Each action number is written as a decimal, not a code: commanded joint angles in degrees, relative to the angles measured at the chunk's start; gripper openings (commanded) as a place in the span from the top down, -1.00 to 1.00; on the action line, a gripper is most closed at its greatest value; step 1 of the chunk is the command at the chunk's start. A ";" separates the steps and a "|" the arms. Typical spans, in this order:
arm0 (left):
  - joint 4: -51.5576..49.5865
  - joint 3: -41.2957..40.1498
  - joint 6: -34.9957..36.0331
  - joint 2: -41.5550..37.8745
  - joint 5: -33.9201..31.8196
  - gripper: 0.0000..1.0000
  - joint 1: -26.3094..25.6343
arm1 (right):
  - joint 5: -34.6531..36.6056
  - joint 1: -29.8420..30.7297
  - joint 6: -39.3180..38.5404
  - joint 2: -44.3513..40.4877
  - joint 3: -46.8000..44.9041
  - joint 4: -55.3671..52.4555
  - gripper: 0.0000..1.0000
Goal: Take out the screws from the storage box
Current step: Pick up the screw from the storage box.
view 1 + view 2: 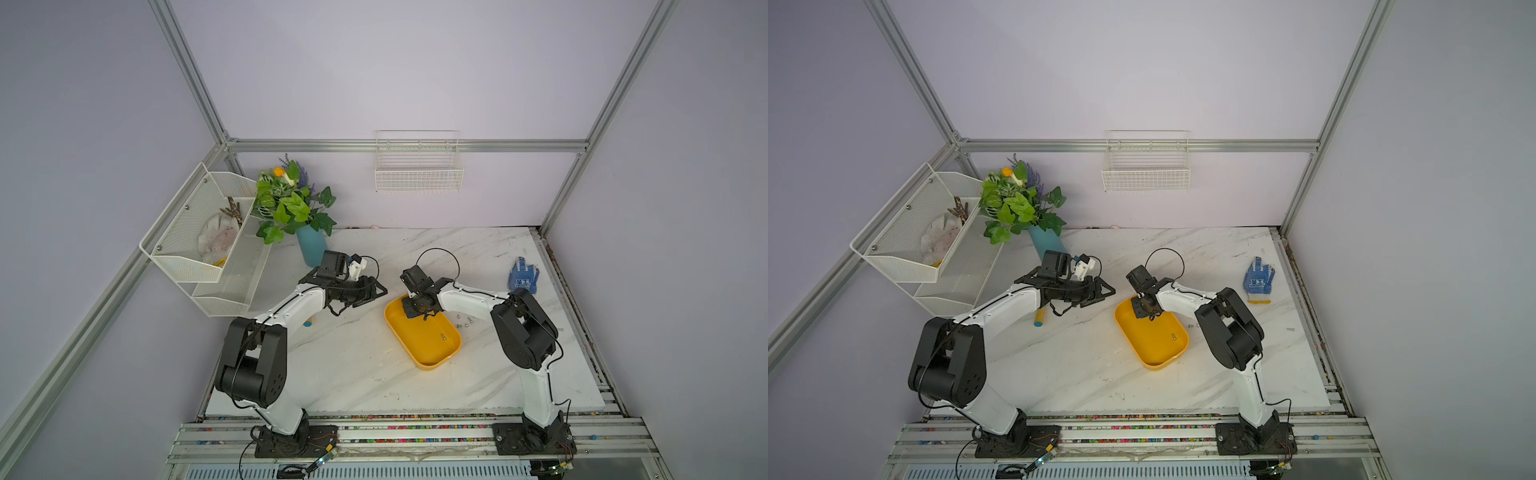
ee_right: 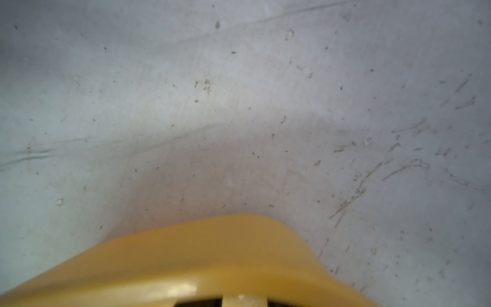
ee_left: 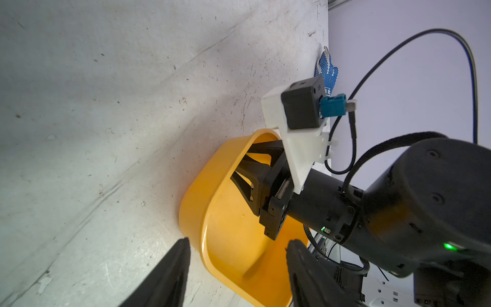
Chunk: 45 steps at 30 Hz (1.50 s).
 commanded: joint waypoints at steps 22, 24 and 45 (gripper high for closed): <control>-0.53 -2.32 0.74 -0.08 0.95 -0.26 0.06 | 1.39 0.20 -3.67 -3.01 -5.28 -2.53 0.45; -0.71 -2.15 0.74 0.05 1.06 -0.26 0.04 | 1.61 0.21 -3.97 -2.85 -5.27 -2.64 0.46; -0.22 -2.31 0.61 -0.04 1.19 -0.26 0.04 | -0.86 0.00 -2.40 -6.76 -4.31 -3.70 0.53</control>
